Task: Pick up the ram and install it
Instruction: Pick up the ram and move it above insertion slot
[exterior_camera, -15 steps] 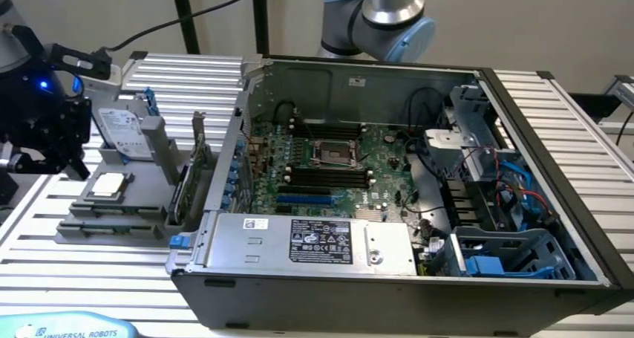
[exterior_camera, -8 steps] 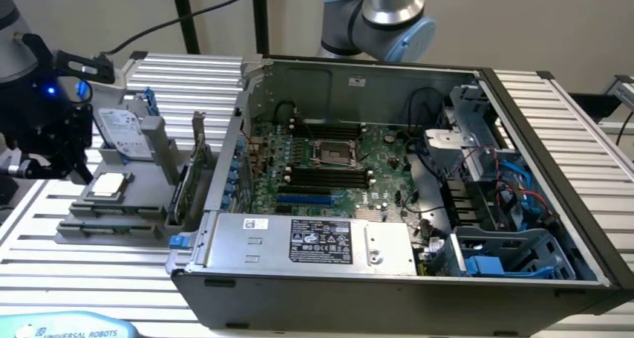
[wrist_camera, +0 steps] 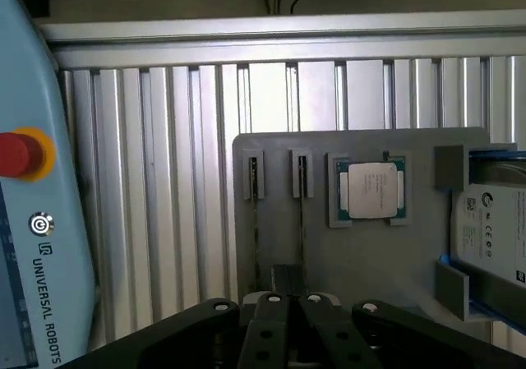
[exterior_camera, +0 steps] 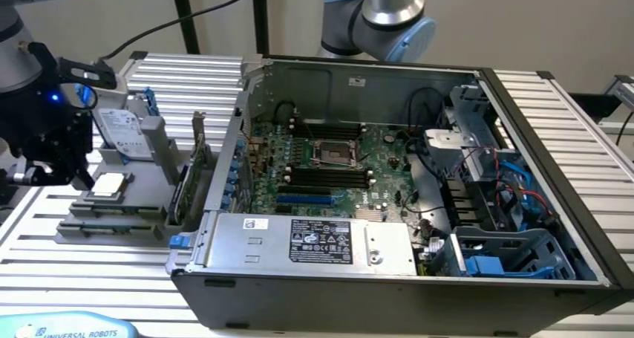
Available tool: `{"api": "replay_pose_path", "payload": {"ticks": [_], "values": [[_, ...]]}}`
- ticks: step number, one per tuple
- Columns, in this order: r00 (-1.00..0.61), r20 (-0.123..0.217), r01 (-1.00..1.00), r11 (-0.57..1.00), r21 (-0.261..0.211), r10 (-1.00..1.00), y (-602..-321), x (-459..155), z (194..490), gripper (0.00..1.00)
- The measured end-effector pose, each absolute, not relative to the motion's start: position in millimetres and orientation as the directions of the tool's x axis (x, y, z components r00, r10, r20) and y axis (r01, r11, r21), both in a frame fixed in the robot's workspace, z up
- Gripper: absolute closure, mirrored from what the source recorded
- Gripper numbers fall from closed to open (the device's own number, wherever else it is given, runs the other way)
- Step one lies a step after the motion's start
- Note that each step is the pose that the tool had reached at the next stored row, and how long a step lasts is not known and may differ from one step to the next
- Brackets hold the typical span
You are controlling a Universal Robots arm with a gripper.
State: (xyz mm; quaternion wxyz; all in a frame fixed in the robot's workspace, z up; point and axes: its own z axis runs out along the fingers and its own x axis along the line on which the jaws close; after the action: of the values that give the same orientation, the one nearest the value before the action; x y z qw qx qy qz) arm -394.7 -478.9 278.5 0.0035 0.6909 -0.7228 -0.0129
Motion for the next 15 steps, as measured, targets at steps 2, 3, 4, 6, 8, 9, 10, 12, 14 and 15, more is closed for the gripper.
{"api": "replay_pose_path", "payload": {"ticks": [2, 3, 4, 6, 8, 9, 10, 12, 14, 15], "values": [[-0.042, -0.013, -0.999, 0.041, 0.024, -0.999, -481, -393, 277, 0.89], [-0.04, -0.013, -0.999, 0.04, 0.024, -0.999, -482, -392, 276, 0.89], [-0.038, -0.013, -0.999, 0.038, 0.024, -0.999, -482, -390, 274, 0.89], [-0.034, -0.013, -0.999, 0.034, 0.024, -0.999, -484, -387, 272, 0.89], [-0.031, -0.013, -0.999, 0.031, 0.024, -0.999, -485, -385, 269, 0.89], [-0.029, -0.013, -0.999, 0.029, 0.024, -0.999, -486, -384, 268, 0.89], [-0.028, -0.013, -0.999, 0.027, 0.024, -1.0, -487, -383, 266, 0.89], [-0.023, -0.013, -0.999, 0.023, 0.024, -1.0, -489, -382, 263, 0.88], [-0.019, -0.013, -1.0, 0.019, 0.024, -1.0, -490, -382, 260, 0.83], [-0.018, -0.013, -1.0, 0.017, 0.024, -1.0, -490, -382, 258, 0.76]]}}
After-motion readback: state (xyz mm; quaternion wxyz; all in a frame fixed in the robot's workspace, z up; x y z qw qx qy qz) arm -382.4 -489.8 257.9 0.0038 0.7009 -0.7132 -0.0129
